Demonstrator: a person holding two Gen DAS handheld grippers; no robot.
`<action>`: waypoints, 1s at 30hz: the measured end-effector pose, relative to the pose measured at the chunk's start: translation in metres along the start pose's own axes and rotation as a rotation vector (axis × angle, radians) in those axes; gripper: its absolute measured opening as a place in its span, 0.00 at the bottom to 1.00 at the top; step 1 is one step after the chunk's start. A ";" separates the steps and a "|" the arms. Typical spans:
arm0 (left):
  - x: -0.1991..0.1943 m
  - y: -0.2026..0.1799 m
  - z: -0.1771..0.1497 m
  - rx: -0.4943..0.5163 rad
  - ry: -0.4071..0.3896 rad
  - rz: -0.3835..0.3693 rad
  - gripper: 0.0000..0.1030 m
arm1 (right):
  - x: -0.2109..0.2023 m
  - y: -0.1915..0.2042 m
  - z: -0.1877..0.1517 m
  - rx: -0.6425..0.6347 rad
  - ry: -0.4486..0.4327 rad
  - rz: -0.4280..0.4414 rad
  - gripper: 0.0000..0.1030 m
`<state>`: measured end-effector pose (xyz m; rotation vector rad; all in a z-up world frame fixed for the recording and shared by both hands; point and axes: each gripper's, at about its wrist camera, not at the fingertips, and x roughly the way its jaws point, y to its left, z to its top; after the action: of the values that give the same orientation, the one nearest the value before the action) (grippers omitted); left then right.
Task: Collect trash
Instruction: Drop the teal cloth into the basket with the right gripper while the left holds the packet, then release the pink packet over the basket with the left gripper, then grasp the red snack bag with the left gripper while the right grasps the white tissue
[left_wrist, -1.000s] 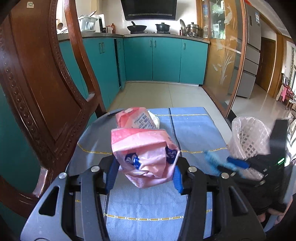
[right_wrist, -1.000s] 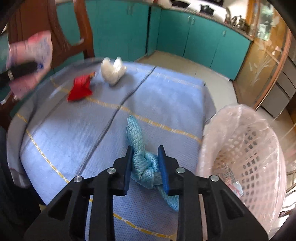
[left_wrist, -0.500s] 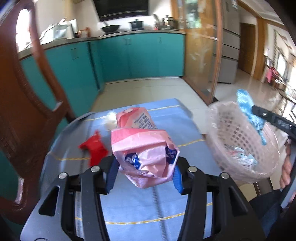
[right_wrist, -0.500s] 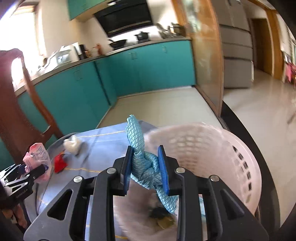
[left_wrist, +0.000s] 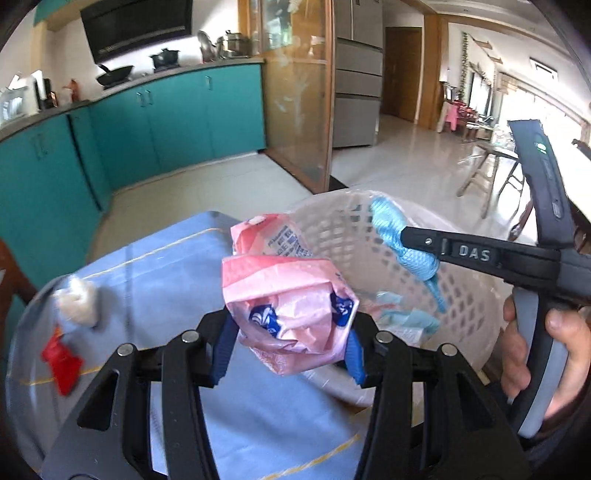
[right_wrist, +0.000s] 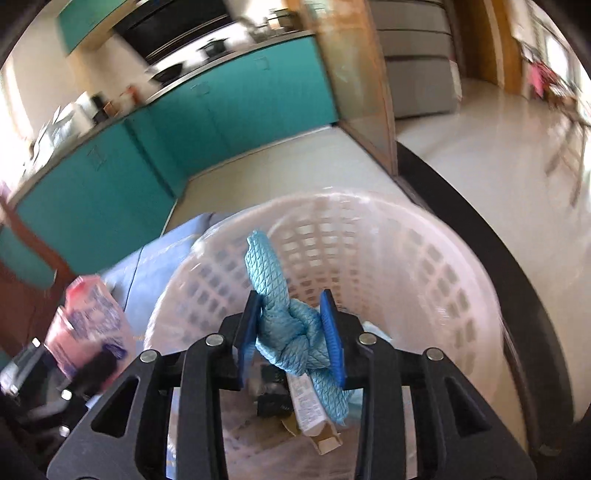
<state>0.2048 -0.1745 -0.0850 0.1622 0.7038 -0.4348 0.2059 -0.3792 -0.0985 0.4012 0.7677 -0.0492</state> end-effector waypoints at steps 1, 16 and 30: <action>0.007 -0.004 0.005 -0.008 0.007 -0.033 0.49 | -0.003 -0.004 0.002 0.015 -0.017 -0.005 0.33; 0.000 0.089 -0.018 -0.135 -0.004 0.311 0.77 | 0.003 0.035 0.002 -0.104 -0.056 0.057 0.57; 0.025 0.256 -0.082 -0.520 0.182 0.468 0.85 | 0.130 0.275 -0.010 -0.375 0.252 0.398 0.72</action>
<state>0.2853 0.0706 -0.1630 -0.1274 0.9053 0.2187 0.3451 -0.1089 -0.1019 0.1974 0.9104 0.5198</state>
